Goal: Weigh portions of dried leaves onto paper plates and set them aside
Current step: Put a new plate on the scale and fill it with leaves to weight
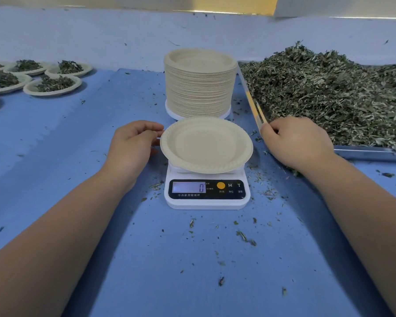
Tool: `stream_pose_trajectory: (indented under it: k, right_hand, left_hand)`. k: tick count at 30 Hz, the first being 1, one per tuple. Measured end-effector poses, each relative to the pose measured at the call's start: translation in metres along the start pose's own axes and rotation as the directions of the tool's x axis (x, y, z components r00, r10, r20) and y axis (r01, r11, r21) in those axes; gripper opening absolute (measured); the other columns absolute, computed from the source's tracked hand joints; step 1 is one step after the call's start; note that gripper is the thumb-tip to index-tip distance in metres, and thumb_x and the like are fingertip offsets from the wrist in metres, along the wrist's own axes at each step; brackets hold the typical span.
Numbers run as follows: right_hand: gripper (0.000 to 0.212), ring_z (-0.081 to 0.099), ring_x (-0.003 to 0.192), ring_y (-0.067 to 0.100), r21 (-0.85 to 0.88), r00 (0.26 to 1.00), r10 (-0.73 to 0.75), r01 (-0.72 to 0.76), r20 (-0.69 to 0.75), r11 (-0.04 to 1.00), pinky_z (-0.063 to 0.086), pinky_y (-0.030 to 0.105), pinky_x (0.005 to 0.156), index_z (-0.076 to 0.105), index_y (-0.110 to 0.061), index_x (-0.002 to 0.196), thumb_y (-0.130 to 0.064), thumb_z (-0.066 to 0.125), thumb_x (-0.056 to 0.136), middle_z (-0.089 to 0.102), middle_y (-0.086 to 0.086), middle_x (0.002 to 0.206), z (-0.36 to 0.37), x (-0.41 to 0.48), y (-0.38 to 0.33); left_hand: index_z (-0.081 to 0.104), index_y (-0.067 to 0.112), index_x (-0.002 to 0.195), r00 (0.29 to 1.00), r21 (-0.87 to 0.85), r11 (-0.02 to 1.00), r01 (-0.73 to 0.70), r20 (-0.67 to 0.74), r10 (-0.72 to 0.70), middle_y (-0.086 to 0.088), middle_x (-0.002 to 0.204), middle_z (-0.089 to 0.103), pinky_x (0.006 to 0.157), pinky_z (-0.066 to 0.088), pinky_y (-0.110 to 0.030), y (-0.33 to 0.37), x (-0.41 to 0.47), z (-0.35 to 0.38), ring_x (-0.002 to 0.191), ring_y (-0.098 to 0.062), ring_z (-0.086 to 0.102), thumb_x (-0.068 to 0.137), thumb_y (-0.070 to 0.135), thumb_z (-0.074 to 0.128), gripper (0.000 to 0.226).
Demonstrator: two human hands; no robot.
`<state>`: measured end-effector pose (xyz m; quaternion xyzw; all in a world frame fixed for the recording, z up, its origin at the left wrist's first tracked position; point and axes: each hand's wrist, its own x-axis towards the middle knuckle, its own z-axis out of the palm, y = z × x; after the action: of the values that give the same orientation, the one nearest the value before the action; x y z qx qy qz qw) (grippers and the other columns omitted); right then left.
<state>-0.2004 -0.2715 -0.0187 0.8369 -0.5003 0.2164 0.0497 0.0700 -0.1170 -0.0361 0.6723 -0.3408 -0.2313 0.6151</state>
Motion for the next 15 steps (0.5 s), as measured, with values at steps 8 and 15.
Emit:
stream_pose_trajectory:
  k: [8, 15]
  right_hand:
    - [0.046, 0.047, 0.048, 0.026, 0.132, 0.993, -0.006, 0.022, -0.119, 0.991, 0.037, 0.027, 0.048, 0.053, -0.008, 0.062, -0.038, 0.047, 0.096, 0.048, 0.005, 0.050, -0.007, -0.004, -0.003]
    - [0.048, 0.044, 0.050, 0.025, 0.364, 0.990, 0.097, -0.051, -0.107, 0.930, 0.038, 0.034, 0.051, 0.066, -0.004, 0.069, -0.036, 0.048, 0.099, 0.059, 0.020, 0.061, -0.017, 0.009, -0.005]
  left_hand:
    - [0.074, 0.015, 0.094, 1.000, -0.061, 0.998, 0.007, -0.023, -0.008, 0.008, 0.079, 0.077, 0.076, 0.057, -0.029, -0.003, 0.004, 0.001, 0.069, -0.006, 0.070, 0.095, 0.002, 0.051, 0.026]
    - [0.075, 0.016, 0.092, 1.000, -0.054, 0.999, 0.004, -0.016, -0.005, 0.007, 0.078, 0.077, 0.071, 0.054, -0.027, -0.005, 0.006, 0.001, 0.069, -0.005, 0.070, 0.093, 0.004, 0.053, 0.025]
